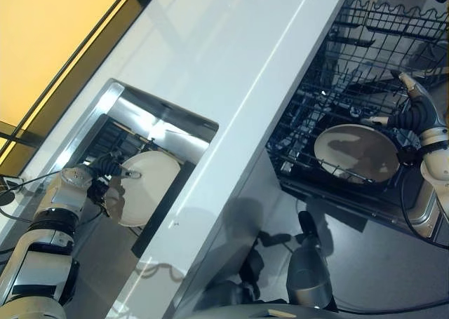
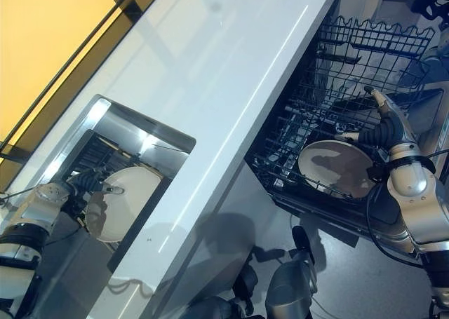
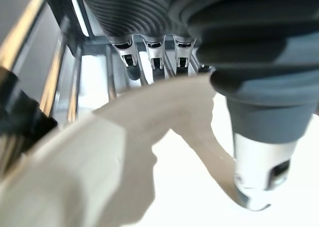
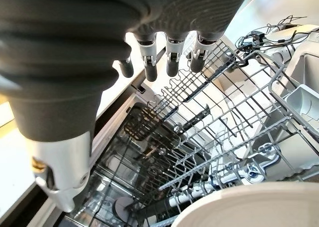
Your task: Pick up plates and place into dishwasher.
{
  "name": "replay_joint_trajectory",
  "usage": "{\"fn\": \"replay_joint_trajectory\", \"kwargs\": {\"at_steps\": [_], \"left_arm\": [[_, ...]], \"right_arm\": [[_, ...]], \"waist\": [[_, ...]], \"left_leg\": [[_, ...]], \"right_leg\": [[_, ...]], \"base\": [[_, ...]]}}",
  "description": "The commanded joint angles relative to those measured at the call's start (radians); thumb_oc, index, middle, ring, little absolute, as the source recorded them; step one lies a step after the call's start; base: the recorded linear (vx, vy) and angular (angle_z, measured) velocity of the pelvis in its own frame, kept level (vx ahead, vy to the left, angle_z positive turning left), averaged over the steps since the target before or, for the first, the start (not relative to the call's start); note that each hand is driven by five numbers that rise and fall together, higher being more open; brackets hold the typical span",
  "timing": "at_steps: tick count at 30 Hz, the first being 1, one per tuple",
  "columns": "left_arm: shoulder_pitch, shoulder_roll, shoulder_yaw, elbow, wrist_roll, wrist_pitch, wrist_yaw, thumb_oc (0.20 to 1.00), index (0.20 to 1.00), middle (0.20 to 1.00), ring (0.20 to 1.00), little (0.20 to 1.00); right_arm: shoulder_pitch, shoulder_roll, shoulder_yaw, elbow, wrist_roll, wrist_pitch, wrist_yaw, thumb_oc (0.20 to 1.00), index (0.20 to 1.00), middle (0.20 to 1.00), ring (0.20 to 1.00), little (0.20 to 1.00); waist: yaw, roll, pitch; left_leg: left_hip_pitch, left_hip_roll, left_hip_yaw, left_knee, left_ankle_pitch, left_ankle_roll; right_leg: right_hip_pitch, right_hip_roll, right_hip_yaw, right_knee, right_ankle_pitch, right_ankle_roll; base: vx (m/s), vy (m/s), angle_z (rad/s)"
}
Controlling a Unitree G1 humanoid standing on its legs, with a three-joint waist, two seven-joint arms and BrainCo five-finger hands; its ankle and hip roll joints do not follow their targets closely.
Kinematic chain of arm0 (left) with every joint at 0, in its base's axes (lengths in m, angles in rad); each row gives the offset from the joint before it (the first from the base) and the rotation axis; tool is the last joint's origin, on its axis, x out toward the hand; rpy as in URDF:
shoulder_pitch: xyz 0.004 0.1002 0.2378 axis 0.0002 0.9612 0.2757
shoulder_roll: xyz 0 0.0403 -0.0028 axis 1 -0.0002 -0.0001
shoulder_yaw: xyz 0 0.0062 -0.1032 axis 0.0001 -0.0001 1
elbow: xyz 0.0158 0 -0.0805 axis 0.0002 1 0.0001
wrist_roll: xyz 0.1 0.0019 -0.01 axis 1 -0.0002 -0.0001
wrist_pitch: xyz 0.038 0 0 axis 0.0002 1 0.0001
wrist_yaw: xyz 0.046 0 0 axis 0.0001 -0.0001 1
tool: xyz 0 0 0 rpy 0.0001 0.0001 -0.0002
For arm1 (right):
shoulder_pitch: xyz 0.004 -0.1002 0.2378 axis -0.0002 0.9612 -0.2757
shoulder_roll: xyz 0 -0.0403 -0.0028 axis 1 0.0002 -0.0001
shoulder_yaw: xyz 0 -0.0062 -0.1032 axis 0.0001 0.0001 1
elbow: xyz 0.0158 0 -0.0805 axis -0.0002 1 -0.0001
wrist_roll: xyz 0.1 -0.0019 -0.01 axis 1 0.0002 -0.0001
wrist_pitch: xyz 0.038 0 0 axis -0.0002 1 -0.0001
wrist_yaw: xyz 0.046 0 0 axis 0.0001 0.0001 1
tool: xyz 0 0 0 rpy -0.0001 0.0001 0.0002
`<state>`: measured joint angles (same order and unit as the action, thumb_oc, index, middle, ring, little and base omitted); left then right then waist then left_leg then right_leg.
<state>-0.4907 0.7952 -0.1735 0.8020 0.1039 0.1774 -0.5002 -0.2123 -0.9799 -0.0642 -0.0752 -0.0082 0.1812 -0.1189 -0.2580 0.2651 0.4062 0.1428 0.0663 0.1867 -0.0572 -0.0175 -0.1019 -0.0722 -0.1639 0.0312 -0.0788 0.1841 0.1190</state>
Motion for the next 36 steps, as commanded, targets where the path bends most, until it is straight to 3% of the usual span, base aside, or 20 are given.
{"fn": "replay_joint_trajectory", "kwargs": {"at_steps": [1,13,19,20,22,36], "left_arm": [[0.149,0.074,-0.055,0.03,0.034,0.001,-0.136,1.0,1.0,1.0,1.0,1.0],[0.301,0.147,0.015,-0.298,-0.1,-0.003,-0.203,1.0,1.0,1.0,1.0,1.0],[0.32,0.156,0.015,-0.337,-0.132,-0.005,-0.229,1.0,1.0,1.0,1.0,1.0],[0.321,0.156,0.014,-0.339,-0.138,-0.008,-0.227,0.937,0.937,0.937,0.937,0.937],[0.311,0.158,0.018,-0.344,-0.187,-0.021,-0.218,0.2,0.2,0.2,0.2,0.2],[0.307,0.17,0.074,-0.393,-0.294,-0.051,-0.125,0.2,0.2,0.2,0.2,0.2]], "right_arm": [[0.019,-0.022,-0.032,-0.089,0.013,-0.033,-0.026,1.0,1.0,1.0,1.0,1.0],[0.138,-0.007,-0.109,-0.089,0.013,-0.064,-0.052,1.0,1.0,1.0,1.0,1.0],[0.14,-0.014,-0.104,-0.086,0.029,-0.063,-0.063,1.0,1.0,1.0,1.0,1.0],[0.14,-0.014,-0.102,-0.084,0.03,-0.064,-0.064,1.0,1.0,1.0,1.0,1.0],[0.14,-0.013,-0.096,-0.081,0.034,-0.063,-0.07,1.0,1.0,1.0,1.0,1.0],[0.174,0.009,-0.105,-0.071,0.041,-0.082,-0.09,1.0,1.0,1.0,1.0,1.0]], "waist": [[0.036,-0.068,-0.105],[0.082,-0.039,-0.141],[0.091,-0.041,-0.15],[0.092,-0.042,-0.151],[0.092,-0.045,-0.154],[0.104,-0.061,-0.175]], "left_leg": [[-0.119,-0.017,-0.059,0.091,0.009,0.013],[-0.106,-0.022,-0.088,0.081,0.009,0.012],[-0.106,-0.024,-0.096,0.072,0.011,0.011],[-0.106,-0.025,-0.096,0.071,0.011,0.012],[-0.104,-0.025,-0.095,0.068,0.011,0.013],[-0.099,-0.026,-0.099,0.051,0.01,0.017]], "right_leg": [[0.005,-0.087,-0.002,0.251,-0.259,0.046],[0.039,-0.084,-0.036,0.239,-0.268,0.042],[0.043,-0.082,-0.045,0.231,-0.265,0.042],[0.042,-0.082,-0.045,0.231,-0.265,0.042],[0.041,-0.082,-0.047,0.229,-0.263,0.043],[0.045,-0.077,-0.053,0.221,-0.26,0.047]], "base": [[0.0,-0.039,0.0],[0.0,-0.036,0.09],[-0.02,-0.015,0.08],[-0.03,-0.02,0.09],[-0.02,-0.017,0.05],[0.0,-0.004,0.01]]}}
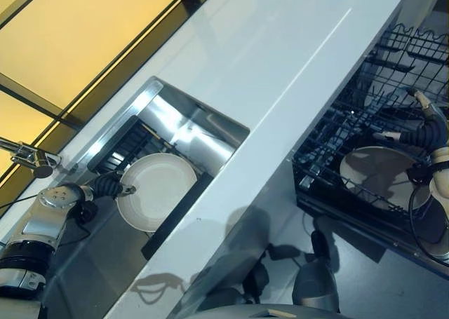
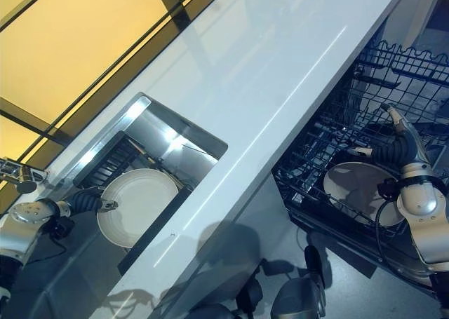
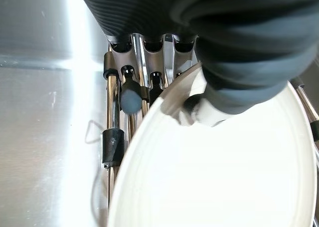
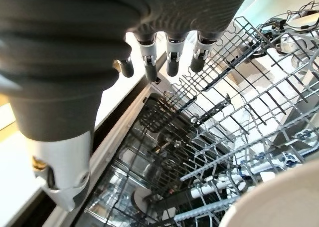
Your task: Pick up plates and place into dishwasher.
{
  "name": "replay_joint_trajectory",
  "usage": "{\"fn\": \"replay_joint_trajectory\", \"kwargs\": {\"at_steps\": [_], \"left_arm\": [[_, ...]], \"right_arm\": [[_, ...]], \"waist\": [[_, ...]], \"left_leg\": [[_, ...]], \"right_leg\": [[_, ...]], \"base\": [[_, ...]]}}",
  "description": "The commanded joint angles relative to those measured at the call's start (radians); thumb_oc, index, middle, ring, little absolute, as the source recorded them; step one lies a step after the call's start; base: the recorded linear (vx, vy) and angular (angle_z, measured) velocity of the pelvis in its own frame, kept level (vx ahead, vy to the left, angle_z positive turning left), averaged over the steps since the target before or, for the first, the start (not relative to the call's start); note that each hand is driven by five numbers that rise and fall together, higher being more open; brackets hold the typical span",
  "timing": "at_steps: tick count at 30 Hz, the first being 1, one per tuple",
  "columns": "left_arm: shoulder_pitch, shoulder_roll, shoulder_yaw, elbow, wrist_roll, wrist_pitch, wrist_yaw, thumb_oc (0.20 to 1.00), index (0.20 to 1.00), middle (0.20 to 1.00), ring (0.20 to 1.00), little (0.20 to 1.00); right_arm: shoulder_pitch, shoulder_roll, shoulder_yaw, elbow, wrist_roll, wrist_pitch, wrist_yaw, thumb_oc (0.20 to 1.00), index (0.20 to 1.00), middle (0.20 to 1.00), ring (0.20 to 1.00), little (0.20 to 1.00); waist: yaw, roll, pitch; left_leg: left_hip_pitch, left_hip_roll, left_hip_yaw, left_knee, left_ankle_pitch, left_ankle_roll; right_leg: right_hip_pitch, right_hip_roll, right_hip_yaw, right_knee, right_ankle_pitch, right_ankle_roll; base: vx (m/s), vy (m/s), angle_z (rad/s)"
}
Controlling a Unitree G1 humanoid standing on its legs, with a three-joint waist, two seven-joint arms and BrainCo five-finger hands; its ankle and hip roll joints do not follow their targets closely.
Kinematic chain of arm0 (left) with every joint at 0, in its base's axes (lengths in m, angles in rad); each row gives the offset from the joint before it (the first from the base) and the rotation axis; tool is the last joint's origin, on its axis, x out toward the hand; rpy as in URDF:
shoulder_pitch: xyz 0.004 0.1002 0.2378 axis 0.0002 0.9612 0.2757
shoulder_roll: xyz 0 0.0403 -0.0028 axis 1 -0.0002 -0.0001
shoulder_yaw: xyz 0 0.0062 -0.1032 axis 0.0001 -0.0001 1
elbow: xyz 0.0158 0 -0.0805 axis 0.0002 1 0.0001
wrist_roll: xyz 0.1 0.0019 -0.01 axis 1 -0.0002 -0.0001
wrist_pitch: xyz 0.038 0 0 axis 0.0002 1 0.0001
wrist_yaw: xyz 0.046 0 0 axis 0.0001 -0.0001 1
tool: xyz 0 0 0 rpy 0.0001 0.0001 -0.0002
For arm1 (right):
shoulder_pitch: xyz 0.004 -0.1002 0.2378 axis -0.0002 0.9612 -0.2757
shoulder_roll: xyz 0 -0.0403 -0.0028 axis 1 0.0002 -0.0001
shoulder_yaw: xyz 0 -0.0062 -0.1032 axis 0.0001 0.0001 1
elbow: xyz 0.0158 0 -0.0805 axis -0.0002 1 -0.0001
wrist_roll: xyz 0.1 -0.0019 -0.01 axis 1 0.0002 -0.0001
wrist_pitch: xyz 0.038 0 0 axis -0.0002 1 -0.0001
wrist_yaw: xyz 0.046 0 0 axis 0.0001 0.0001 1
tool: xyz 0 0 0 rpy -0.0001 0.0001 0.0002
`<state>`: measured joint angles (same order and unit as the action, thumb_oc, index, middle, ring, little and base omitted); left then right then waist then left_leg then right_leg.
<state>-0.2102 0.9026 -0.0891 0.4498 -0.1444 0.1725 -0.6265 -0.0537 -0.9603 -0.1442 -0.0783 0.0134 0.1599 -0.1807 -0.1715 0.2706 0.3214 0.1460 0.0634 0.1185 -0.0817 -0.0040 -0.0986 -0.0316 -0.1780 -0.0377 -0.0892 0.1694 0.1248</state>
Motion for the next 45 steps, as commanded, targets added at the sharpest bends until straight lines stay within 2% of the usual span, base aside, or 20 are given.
{"fn": "replay_joint_trajectory", "kwargs": {"at_steps": [1,8,15,24,33,39,41,45], "left_arm": [[0.028,0.063,-0.007,-0.045,-0.048,-0.046,0.004,0.2,0.2,0.2,0.2,0.2],[0.042,0.058,0.022,-0.066,-0.098,-0.062,0.058,0.2,0.2,0.2,0.2,0.2],[0.066,0.037,0.072,-0.101,-0.129,-0.113,0.186,0.2,0.2,0.2,0.2,0.2],[0.099,-0.011,0.19,-0.159,-0.093,-0.202,0.433,0.2,0.2,0.2,0.2,0.2],[0.127,-0.09,0.323,-0.241,0.06,-0.241,0.819,0.2,0.2,0.2,0.2,0.2],[0.143,-0.115,0.372,-0.285,0.101,-0.288,0.929,0.2,0.2,0.2,0.2,0.2],[0.144,-0.116,0.382,-0.298,0.109,-0.308,0.966,0.2,0.2,0.2,0.2,0.2],[0.138,-0.117,0.392,-0.327,0.125,-0.384,1.054,0.2,0.2,0.2,0.2,0.2]], "right_arm": [[0.018,-0.009,-0.027,-0.067,0.02,-0.063,-0.028,1.0,1.0,1.0,1.0,1.0],[0.034,0.001,-0.03,-0.067,0.028,-0.069,-0.038,1.0,1.0,1.0,1.0,1.0],[0.047,0.034,-0.033,-0.071,0.022,-0.072,-0.063,1.0,1.0,1.0,1.0,1.0],[0.079,0.125,-0.045,-0.077,-0.001,-0.094,-0.092,1.0,1.0,1.0,1.0,1.0],[0.098,0.204,-0.047,-0.08,-0.018,-0.105,-0.13,1.0,1.0,1.0,1.0,1.0],[0.088,0.226,-0.046,-0.08,-0.028,-0.107,-0.173,1.0,1.0,1.0,1.0,1.0],[0.076,0.222,-0.053,-0.086,-0.018,-0.119,-0.211,1.0,1.0,1.0,1.0,1.0],[0.032,0.216,-0.075,-0.114,-0.03,-0.169,-0.354,1.0,1.0,1.0,1.0,1.0]], "waist": [[0.018,-0.067,-0.092],[0.026,-0.078,-0.095],[0.043,-0.101,-0.101],[0.078,-0.155,-0.135],[0.118,-0.213,-0.172],[0.137,-0.232,-0.188],[0.142,-0.236,-0.193],[0.153,-0.247,-0.204]], "left_leg": [[-0.102,-0.023,-0.031,0.074,-0.003,0.014],[-0.104,-0.022,-0.04,0.069,-0.001,0.015],[-0.106,-0.014,-0.045,0.059,0.001,0.016],[-0.1,0.005,-0.051,0.057,-0.003,0.014],[-0.1,0.027,-0.067,0.056,0.002,0.01],[-0.093,0.038,-0.074,0.056,0.0,0.005],[-0.09,0.042,-0.075,0.055,0.0,0.005],[-0.087,0.048,-0.074,0.055,-0.002,0.004]], "right_leg": [[0.005,-0.062,0.015,0.23,-0.245,0.041],[0.005,-0.058,0.01,0.225,-0.243,0.04],[0.009,-0.051,-0.001,0.22,-0.243,0.037],[0.038,-0.039,-0.035,0.204,-0.244,0.032],[0.063,-0.023,-0.068,0.194,-0.241,0.024],[0.079,-0.016,-0.082,0.193,-0.246,0.021],[0.084,-0.013,-0.086,0.193,-0.248,0.02],[0.092,-0.008,-0.096,0.189,-0.25,0.018]], "base": [[0.0,0.0,0.0],[-0.01,-0.006,0.01],[-0.03,-0.041,0.01],[-0.01,-0.085,0.04],[-0.02,-0.095,0.07],[0.01,-0.051,0.04],[0.0,-0.043,0.01],[-0.01,-0.043,0.06]]}}
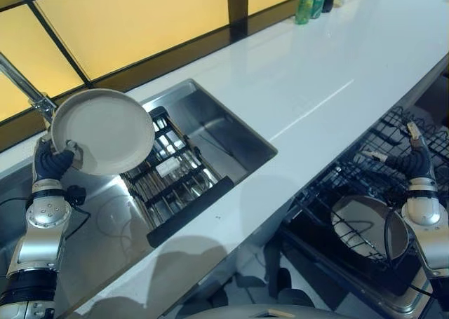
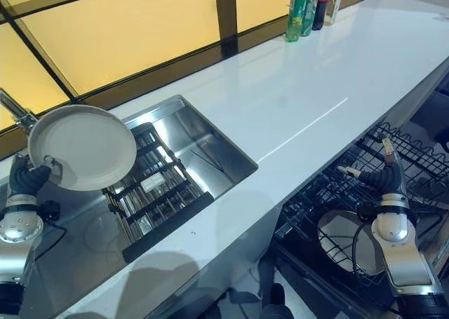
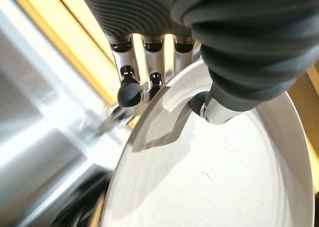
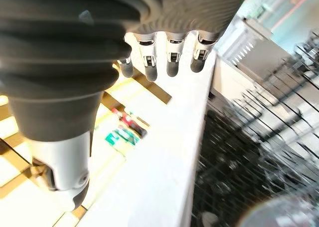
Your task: Pick up plates and place into dishwasher.
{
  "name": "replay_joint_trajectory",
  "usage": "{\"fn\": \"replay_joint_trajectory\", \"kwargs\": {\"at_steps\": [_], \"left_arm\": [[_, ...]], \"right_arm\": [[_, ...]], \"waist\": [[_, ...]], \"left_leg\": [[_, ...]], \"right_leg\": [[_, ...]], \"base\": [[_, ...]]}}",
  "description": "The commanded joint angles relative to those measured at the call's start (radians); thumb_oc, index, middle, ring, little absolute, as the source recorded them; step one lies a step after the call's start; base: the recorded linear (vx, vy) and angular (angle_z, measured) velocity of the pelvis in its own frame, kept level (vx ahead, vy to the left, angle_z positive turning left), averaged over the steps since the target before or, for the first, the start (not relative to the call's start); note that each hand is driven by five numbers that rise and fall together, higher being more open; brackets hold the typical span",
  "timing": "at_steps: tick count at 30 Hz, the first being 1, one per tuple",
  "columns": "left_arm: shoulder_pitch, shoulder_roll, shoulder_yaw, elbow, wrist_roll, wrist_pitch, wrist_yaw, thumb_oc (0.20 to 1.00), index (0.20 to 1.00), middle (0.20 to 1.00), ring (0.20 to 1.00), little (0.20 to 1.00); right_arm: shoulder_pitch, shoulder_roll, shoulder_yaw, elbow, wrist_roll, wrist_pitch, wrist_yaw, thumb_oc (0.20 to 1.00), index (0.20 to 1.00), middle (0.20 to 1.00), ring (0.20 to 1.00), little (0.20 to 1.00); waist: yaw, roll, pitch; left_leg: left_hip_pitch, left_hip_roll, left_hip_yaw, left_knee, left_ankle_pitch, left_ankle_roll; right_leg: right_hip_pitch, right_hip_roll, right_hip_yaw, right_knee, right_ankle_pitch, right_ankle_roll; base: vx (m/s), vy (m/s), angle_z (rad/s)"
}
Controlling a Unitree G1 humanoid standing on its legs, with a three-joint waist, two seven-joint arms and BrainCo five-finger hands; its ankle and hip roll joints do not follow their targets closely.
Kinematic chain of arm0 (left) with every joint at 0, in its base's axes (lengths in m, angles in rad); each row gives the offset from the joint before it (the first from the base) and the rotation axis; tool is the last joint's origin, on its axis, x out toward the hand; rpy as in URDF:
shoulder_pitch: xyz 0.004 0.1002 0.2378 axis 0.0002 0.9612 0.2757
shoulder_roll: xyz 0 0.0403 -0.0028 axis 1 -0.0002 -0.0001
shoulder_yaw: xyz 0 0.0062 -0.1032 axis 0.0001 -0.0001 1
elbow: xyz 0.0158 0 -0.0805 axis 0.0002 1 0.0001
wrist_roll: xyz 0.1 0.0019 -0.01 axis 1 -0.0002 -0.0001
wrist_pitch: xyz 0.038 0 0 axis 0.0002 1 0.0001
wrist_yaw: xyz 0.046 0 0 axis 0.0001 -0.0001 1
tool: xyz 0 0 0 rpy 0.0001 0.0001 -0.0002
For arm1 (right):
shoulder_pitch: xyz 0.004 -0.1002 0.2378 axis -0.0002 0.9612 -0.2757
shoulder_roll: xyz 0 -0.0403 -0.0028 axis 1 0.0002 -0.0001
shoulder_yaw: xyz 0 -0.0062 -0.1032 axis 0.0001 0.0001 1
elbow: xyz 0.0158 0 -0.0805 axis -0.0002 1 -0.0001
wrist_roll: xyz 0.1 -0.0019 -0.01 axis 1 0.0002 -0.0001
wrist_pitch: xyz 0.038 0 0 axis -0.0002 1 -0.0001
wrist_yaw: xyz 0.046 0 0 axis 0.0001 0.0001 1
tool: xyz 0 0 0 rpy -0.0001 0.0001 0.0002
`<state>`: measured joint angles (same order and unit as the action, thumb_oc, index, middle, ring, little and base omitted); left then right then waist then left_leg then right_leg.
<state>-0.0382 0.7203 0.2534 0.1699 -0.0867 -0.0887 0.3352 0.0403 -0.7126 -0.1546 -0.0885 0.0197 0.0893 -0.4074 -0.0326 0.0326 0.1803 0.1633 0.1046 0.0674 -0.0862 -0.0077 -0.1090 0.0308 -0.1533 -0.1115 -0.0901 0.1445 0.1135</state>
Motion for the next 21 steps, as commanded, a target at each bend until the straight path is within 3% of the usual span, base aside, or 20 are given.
{"fn": "replay_joint_trajectory", "kwargs": {"at_steps": [1,5,9,14,21], "left_arm": [[-0.032,0.062,0.056,-0.068,0.083,-0.142,0.111,0.2,0.2,0.2,0.2,0.2],[-0.03,0.053,0.068,-0.138,0.133,-0.245,0.161,0.2,0.2,0.2,0.2,0.2],[-0.061,0.038,0.052,-0.21,0.118,-0.32,0.159,0.2,0.2,0.2,0.2,0.2],[-0.147,0.001,-0.055,-0.264,0.109,-0.411,0.141,0.2,0.2,0.2,0.2,0.2],[-0.285,-0.134,-0.26,-0.264,0.073,-0.438,0.147,0.2,0.2,0.2,0.2,0.2]], "right_arm": [[-0.072,-0.034,-0.077,-0.118,-0.04,-0.11,-0.158,1.0,1.0,1.0,1.0,1.0],[-0.085,-0.04,-0.117,-0.174,-0.03,-0.177,-0.201,1.0,1.0,1.0,1.0,1.0],[-0.115,-0.045,-0.097,-0.237,0.016,-0.241,-0.126,1.0,1.0,1.0,1.0,1.0],[-0.222,-0.029,0.033,-0.273,0.082,-0.285,0.005,1.0,1.0,1.0,1.0,1.0],[-0.41,0.08,0.264,-0.273,0.168,-0.269,0.125,1.0,1.0,1.0,1.0,1.0]], "waist": [[0.019,-0.011,-0.067],[0.028,-0.018,-0.084],[0.036,-0.023,-0.102],[0.049,-0.03,-0.122],[0.07,-0.039,-0.141]], "left_leg": [[-0.104,0.008,-0.023,0.061,0.0,0.015],[-0.105,0.009,-0.027,0.067,-0.008,0.015],[-0.102,0.008,-0.033,0.068,-0.011,0.013],[-0.101,0.009,-0.046,0.063,-0.008,0.009],[-0.096,0.015,-0.061,0.038,0.005,0.001]], "right_leg": [[0.032,-0.031,-0.025,0.19,-0.226,0.029],[0.038,-0.024,-0.03,0.191,-0.233,0.025],[0.045,-0.021,-0.033,0.19,-0.236,0.023],[0.054,-0.02,-0.043,0.182,-0.235,0.019],[0.074,-0.021,-0.067,0.164,-0.229,0.019]], "base": [[-0.02,-0.041,0.05],[-0.01,-0.017,0.01],[0.0,0.0,0.0],[0.0,-0.001,0.02],[-0.01,-0.01,0.05]]}}
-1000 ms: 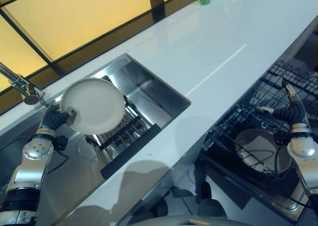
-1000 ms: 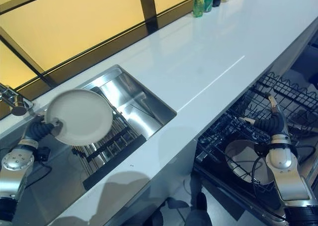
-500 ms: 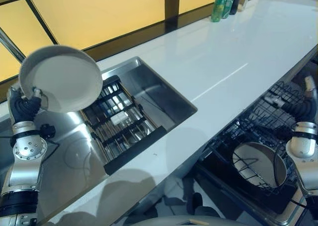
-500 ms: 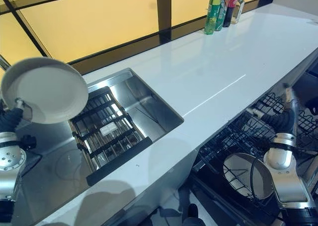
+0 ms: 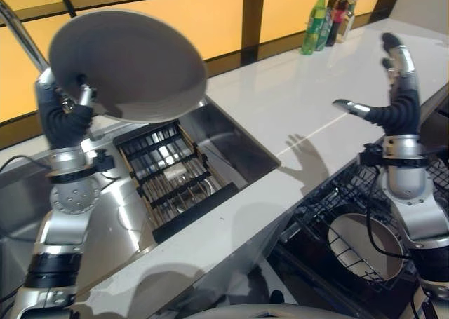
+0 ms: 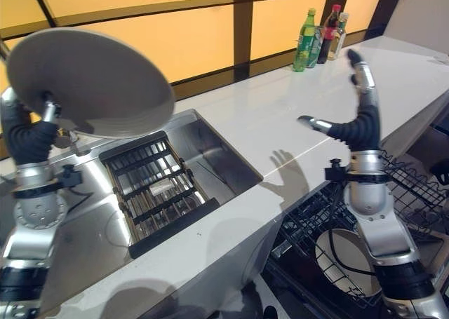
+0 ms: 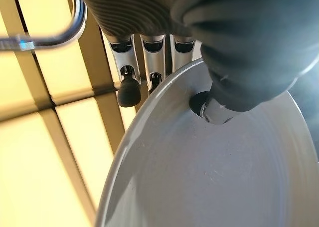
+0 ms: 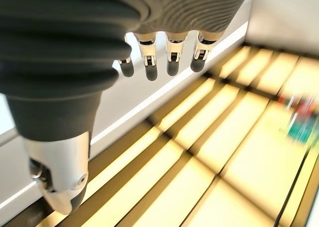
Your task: Pick up plates and place into dishwasher.
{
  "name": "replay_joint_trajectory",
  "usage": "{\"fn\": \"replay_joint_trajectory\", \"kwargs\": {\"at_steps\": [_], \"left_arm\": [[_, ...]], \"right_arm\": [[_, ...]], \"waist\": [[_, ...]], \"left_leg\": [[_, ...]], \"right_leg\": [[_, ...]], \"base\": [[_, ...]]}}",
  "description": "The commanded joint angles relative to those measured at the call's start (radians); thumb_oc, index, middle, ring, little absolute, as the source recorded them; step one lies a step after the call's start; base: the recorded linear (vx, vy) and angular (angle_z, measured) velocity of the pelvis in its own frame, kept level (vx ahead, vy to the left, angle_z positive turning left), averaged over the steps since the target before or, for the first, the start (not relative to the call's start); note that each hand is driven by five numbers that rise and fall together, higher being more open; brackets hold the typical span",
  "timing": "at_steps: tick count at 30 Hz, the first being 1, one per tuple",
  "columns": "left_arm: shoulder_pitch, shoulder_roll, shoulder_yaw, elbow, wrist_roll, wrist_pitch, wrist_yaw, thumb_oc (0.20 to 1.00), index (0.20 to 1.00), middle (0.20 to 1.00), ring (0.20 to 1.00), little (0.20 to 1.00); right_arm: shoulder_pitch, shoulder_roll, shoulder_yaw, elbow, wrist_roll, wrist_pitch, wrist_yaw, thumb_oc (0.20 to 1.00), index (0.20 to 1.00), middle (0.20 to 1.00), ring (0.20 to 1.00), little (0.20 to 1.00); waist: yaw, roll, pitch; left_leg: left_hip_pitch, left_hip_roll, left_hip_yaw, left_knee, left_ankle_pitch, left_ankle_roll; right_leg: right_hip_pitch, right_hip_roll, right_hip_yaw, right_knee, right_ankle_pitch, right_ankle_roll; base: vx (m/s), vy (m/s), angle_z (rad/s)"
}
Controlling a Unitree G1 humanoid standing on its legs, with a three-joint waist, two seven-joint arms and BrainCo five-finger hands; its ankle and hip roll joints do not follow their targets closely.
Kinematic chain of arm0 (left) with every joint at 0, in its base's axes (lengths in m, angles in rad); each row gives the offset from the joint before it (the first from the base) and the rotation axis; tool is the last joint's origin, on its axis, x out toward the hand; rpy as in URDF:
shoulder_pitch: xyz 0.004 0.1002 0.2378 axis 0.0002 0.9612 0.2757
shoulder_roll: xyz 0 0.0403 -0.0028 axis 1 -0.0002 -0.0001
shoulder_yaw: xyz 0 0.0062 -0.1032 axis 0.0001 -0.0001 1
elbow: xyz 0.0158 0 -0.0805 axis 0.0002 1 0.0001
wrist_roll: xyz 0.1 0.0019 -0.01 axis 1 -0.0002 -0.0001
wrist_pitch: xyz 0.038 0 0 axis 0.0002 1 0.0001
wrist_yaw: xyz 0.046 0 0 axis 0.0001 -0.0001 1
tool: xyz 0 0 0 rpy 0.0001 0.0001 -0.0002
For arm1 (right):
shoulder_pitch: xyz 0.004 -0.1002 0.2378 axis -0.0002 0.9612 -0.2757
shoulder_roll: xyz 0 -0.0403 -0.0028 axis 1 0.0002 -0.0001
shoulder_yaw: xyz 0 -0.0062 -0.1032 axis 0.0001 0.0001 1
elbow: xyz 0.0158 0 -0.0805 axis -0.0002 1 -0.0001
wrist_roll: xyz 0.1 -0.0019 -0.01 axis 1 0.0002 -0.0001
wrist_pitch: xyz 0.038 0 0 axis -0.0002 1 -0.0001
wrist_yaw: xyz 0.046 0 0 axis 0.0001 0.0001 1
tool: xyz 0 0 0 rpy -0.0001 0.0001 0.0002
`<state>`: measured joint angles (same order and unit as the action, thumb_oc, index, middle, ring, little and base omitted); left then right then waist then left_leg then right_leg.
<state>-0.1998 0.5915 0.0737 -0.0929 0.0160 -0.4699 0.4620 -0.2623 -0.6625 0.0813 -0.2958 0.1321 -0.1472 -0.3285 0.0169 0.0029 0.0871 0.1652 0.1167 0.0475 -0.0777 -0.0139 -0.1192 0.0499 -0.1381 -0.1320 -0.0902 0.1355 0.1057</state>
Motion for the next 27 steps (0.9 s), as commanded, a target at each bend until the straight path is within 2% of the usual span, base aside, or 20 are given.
{"fn": "replay_joint_trajectory", "kwargs": {"at_steps": [1,4,12,22,25,27], "left_arm": [[-0.137,-0.022,-0.107,-0.001,-0.022,-0.057,0.026,0.2,0.2,0.2,0.2,0.2],[-0.173,-0.072,-0.176,-0.002,-0.023,-0.05,0.025,0.2,0.2,0.2,0.2,0.2],[-0.228,-0.114,-0.286,0.0,0.001,-0.027,0.033,0.2,0.2,0.2,0.2,0.2],[-0.244,-0.115,-0.321,0.004,0.009,-0.024,0.04,0.2,0.2,0.2,0.2,0.2],[-0.245,-0.115,-0.326,0.005,0.017,-0.032,0.038,0.2,0.2,0.2,0.2,0.2],[-0.247,-0.115,-0.33,0.006,0.011,-0.036,0.028,0.2,0.2,0.2,0.2,0.2]], "right_arm": [[-0.127,0.045,0.054,-0.065,0.078,-0.021,0.067,1.0,1.0,1.0,1.0,1.0],[-0.18,0.089,0.132,-0.062,0.113,0.015,0.102,1.0,1.0,1.0,1.0,1.0],[-0.276,0.181,0.26,-0.052,0.217,0.071,0.13,1.0,1.0,1.0,1.0,1.0],[-0.329,0.251,0.342,-0.014,0.283,0.139,0.132,1.0,1.0,1.0,1.0,1.0],[-0.338,0.265,0.359,-0.004,0.353,0.174,0.164,1.0,1.0,1.0,1.0,1.0],[-0.345,0.274,0.377,0.01,0.433,0.198,0.22,1.0,1.0,1.0,1.0,1.0]], "waist": [[0.023,-0.012,-0.05],[0.03,-0.015,-0.056],[0.04,-0.019,-0.061],[0.057,-0.018,-0.066],[0.063,-0.019,-0.066],[0.068,-0.022,-0.067]], "left_leg": [[-0.097,0.004,-0.042,0.025,0.013,0.011],[-0.099,0.007,-0.043,0.019,0.019,0.01],[-0.097,0.009,-0.038,0.021,0.019,0.011],[-0.099,0.013,-0.042,0.035,0.017,0.009],[-0.104,0.013,-0.045,0.043,0.015,0.008],[-0.108,0.013,-0.049,0.046,0.016,0.008]], "right_leg": [[0.057,-0.036,-0.049,0.162,-0.22,0.027],[0.058,-0.036,-0.058,0.163,-0.221,0.028],[0.062,-0.033,-0.06,0.17,-0.226,0.026],[0.07,-0.033,-0.063,0.167,-0.226,0.022],[0.071,-0.035,-0.066,0.168,-0.226,0.02],[0.073,-0.034,-0.067,0.167,-0.227,0.018]], "base": [[-0.01,-0.027,0.1],[-0.02,-0.022,0.11],[0.0,-0.003,0.01],[0.01,-0.004,-0.01],[0.0,0.0,0.0],[0.0,0.0,0.0]]}}
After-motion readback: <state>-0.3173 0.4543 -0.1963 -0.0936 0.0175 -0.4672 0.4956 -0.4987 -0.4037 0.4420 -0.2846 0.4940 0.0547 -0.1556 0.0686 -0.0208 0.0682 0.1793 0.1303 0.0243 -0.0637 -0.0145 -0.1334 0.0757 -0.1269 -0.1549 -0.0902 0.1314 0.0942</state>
